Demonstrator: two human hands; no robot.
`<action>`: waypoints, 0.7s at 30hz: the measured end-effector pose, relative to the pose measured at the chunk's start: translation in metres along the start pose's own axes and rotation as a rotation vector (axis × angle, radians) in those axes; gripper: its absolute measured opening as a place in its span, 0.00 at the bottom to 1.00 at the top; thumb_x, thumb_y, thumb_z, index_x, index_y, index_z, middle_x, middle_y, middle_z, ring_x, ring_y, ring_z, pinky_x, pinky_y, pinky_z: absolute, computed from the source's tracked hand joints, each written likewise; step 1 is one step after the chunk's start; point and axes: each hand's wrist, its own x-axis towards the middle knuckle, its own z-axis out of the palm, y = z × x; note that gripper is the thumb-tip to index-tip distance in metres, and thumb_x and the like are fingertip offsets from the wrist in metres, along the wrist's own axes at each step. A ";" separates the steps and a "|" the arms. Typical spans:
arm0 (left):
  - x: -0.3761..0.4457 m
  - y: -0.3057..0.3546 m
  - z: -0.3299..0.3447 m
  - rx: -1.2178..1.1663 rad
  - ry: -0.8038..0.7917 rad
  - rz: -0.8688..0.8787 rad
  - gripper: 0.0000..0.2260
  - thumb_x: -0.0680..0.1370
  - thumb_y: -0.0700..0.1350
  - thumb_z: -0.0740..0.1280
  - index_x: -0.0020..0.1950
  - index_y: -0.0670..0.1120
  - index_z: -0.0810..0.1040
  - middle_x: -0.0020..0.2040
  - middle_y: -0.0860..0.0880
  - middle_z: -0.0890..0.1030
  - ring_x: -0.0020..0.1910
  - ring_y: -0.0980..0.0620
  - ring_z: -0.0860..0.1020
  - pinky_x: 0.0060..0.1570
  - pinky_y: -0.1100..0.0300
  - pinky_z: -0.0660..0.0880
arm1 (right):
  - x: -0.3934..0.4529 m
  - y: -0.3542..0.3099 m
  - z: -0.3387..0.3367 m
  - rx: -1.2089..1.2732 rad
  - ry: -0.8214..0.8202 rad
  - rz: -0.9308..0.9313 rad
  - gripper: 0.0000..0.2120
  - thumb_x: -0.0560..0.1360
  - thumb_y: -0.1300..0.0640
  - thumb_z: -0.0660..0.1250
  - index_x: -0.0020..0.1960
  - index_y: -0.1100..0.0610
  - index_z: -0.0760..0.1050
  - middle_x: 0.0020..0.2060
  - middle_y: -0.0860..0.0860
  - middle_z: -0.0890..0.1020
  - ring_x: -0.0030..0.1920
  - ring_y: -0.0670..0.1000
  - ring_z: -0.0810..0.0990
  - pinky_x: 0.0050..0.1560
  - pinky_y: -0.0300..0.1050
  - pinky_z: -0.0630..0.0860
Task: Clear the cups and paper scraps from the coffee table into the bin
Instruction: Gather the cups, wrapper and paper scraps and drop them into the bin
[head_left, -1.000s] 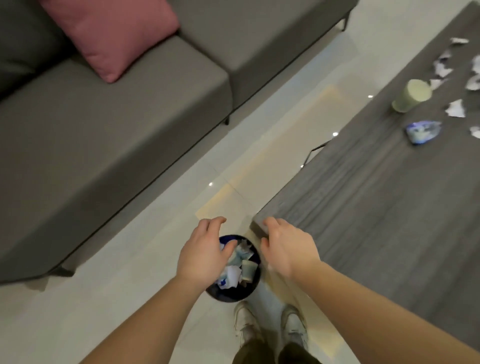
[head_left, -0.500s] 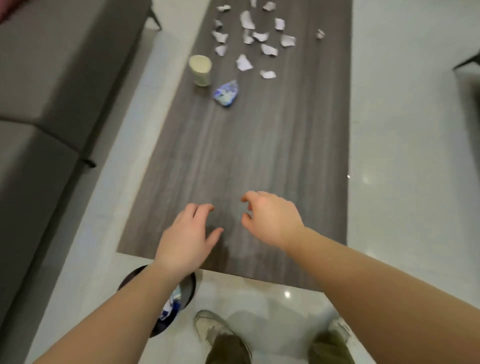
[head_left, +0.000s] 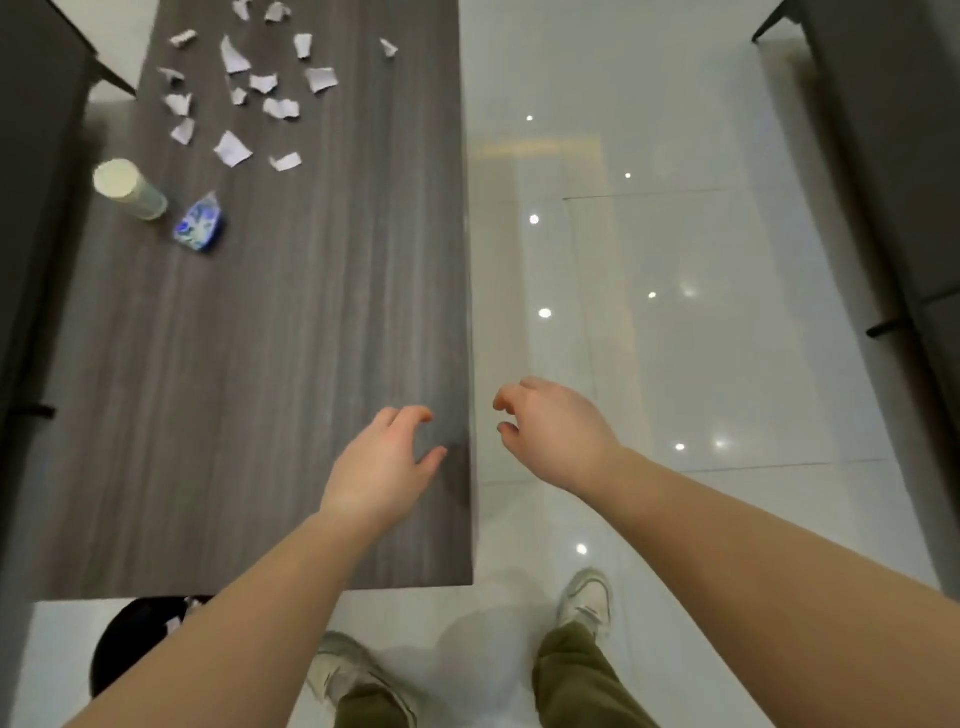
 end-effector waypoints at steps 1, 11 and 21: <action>0.006 0.022 0.006 0.004 -0.020 -0.010 0.18 0.77 0.56 0.66 0.66 0.55 0.70 0.62 0.53 0.73 0.59 0.50 0.76 0.55 0.52 0.74 | -0.005 0.020 -0.008 0.009 -0.004 0.008 0.13 0.78 0.53 0.60 0.61 0.53 0.75 0.54 0.52 0.78 0.52 0.56 0.79 0.51 0.52 0.78; 0.073 0.128 0.031 0.072 -0.049 -0.028 0.19 0.79 0.55 0.60 0.70 0.54 0.66 0.65 0.52 0.71 0.54 0.50 0.76 0.48 0.55 0.71 | 0.004 0.123 -0.054 0.022 0.030 0.074 0.20 0.75 0.44 0.62 0.65 0.48 0.72 0.58 0.48 0.76 0.57 0.53 0.76 0.48 0.49 0.75; 0.142 0.128 0.025 -0.007 -0.066 -0.091 0.19 0.79 0.55 0.63 0.69 0.55 0.68 0.65 0.53 0.71 0.54 0.54 0.76 0.47 0.61 0.69 | 0.080 0.163 -0.094 -0.017 -0.072 0.034 0.18 0.78 0.48 0.60 0.67 0.47 0.70 0.63 0.47 0.73 0.61 0.51 0.72 0.52 0.48 0.75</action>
